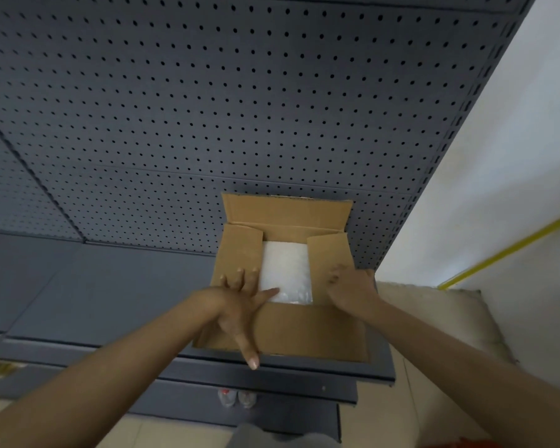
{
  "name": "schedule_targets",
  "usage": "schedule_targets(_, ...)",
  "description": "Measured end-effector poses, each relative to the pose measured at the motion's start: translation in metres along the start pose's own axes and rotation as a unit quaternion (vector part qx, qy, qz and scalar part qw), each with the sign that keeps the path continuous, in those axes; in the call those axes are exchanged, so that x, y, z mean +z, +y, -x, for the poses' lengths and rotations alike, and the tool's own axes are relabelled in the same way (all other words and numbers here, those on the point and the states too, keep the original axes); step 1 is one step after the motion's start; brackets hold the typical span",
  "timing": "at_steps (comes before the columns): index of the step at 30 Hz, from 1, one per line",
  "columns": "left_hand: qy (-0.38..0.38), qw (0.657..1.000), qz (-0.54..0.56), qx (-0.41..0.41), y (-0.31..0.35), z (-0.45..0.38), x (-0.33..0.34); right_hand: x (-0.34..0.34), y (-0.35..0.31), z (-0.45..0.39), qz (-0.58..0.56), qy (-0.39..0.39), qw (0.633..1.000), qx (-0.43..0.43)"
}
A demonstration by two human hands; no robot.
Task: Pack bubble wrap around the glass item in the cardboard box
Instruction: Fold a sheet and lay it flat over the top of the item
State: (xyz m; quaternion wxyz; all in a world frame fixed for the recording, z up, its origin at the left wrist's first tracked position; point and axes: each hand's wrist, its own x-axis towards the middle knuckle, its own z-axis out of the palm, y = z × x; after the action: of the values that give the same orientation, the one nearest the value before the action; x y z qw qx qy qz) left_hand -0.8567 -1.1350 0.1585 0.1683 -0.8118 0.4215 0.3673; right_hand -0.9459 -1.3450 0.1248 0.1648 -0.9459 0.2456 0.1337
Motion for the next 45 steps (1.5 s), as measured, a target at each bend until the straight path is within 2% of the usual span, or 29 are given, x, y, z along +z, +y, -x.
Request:
schedule_targets(4, -0.019, 1.000, -0.020, 0.003, -0.001, 0.006, -0.004, -0.023, 0.008, 0.001, -0.012, -0.032, 0.999, -0.042)
schedule_targets(8, -0.072, 0.993, 0.080, 0.048, -0.019, 0.020, -0.040, -0.061, 0.013, 0.007, -0.142, -0.114, 0.983, -0.003)
schedule_targets(11, -0.073, 0.982, 0.154, 0.077, -0.034, 0.025, -0.066, -0.085, 0.013, 0.012, -0.227, -0.158, 0.961, 0.018)
schedule_targets(16, -0.095, 0.961, 0.242, 0.098, -0.046, 0.018, -0.087, -0.101, 0.007, 0.016, -0.142, -0.220, 0.965, -0.005)
schedule_targets(19, -0.089, 0.966, 0.233, 0.061, -0.052, 0.005, -0.094, -0.104, 0.004, 0.013, -0.151, -0.264, 0.952, -0.026)
schedule_targets(21, -0.053, 0.979, 0.196, 0.031, -0.055, -0.003, -0.096, -0.104, 0.006, 0.006, -0.161, -0.290, 0.942, -0.058)
schedule_targets(23, 0.026, 0.987, 0.158, 0.019, -0.055, -0.012, -0.093, -0.096, 0.010, -0.005, -0.071, -0.249, 0.962, -0.082)
schedule_targets(26, 0.153, 0.973, 0.170, 0.018, -0.055, -0.028, -0.080, -0.073, 0.018, -0.021, 0.043, -0.111, 0.986, -0.117)
schedule_targets(29, 0.193, 0.962, 0.193, 0.008, -0.056, -0.044, -0.059, -0.057, 0.022, -0.028, 0.058, -0.101, 0.984, -0.134)
schedule_targets(31, 0.259, 0.956, 0.136, -0.011, -0.053, -0.051, -0.044, -0.043, 0.025, -0.028, 0.083, -0.091, 0.985, -0.118)
schedule_targets(33, 0.344, 0.937, 0.057, -0.033, -0.050, -0.054, -0.029, -0.022, 0.028, -0.024, 0.140, 0.039, 0.982, -0.123)
schedule_targets(35, 0.401, 0.915, 0.005, -0.033, -0.050, -0.053, -0.023, -0.005, 0.031, -0.021, 0.149, 0.092, 0.976, -0.133)
schedule_targets(36, 0.420, 0.907, -0.013, -0.021, -0.052, -0.053, -0.023, -0.002, 0.031, -0.021, 0.148, 0.094, 0.976, -0.130)
schedule_targets(38, 0.434, 0.899, -0.053, 0.000, -0.054, -0.053, -0.034, -0.004, 0.031, -0.025, 0.169, 0.132, 0.965, -0.154)
schedule_targets(40, 0.411, 0.908, -0.079, -0.012, -0.053, -0.054, -0.052, -0.013, 0.029, -0.036, 0.183, 0.170, 0.951, -0.184)
schedule_targets(45, 0.359, 0.925, -0.110, -0.065, -0.042, -0.061, -0.084, -0.053, 0.007, -0.060, 0.207, 0.147, 0.948, -0.193)
